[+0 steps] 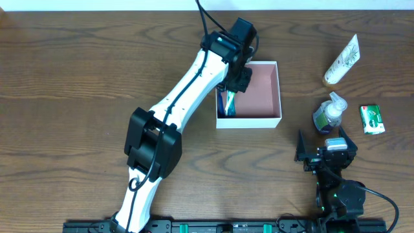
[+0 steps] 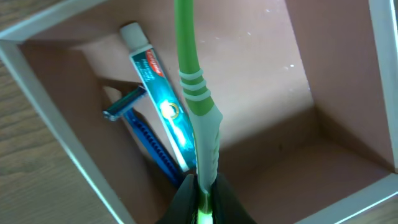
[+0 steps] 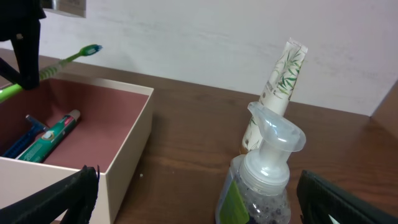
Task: Pack container
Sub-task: 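Lower the toothbrush into the box and release it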
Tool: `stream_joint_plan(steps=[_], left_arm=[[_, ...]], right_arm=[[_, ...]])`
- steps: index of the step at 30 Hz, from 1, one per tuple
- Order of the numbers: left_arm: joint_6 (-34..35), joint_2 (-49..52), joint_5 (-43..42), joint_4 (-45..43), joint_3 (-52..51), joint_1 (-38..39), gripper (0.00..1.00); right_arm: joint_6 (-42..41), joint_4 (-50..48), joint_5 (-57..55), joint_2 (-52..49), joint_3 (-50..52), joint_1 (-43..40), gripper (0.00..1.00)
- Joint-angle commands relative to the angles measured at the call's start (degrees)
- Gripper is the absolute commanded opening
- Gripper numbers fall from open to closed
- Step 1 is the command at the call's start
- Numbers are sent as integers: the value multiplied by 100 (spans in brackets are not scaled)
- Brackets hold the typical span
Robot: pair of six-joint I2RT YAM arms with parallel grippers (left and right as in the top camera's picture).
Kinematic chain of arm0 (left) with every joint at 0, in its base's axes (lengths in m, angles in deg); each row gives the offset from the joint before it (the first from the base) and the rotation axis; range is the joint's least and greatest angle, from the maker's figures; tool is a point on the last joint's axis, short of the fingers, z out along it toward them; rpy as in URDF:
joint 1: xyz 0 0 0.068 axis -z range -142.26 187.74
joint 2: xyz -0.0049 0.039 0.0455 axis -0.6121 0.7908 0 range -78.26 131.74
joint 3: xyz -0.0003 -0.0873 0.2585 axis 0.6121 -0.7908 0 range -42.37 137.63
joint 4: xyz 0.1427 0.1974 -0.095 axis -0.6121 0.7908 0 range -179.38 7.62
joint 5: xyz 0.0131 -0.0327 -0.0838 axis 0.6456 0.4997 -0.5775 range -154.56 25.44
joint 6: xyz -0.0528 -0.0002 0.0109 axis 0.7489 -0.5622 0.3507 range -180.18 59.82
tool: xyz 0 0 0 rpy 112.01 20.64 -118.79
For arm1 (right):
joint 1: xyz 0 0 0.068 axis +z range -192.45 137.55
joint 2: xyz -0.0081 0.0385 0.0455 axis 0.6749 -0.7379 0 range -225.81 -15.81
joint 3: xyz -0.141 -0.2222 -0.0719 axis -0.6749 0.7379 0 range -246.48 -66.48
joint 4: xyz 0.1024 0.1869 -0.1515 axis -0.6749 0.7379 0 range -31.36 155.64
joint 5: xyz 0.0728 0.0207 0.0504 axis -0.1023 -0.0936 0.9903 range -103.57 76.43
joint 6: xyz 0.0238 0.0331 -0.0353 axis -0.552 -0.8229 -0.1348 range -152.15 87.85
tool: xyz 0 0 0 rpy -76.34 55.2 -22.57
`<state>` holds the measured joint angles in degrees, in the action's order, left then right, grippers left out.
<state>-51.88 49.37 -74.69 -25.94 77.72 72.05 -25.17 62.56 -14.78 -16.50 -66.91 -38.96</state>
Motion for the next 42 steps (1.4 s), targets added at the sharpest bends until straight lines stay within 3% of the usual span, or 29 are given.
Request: stream_joint_plan(steps=[1,12,35,42], left_arm=[[256,96,37,28,-144,17,9],[688,96,247,-94,-715,7,11],[675,96,57,-758,-785,7,15],[-114,96,-103,-1008,-787,79,14]], right_arm=[[81,22,17,37,11,-57,99],[79,22,17,37,11,-57,99],[81,22,17,37,11,-57,99],[81,22,17,37,11,-57,99]])
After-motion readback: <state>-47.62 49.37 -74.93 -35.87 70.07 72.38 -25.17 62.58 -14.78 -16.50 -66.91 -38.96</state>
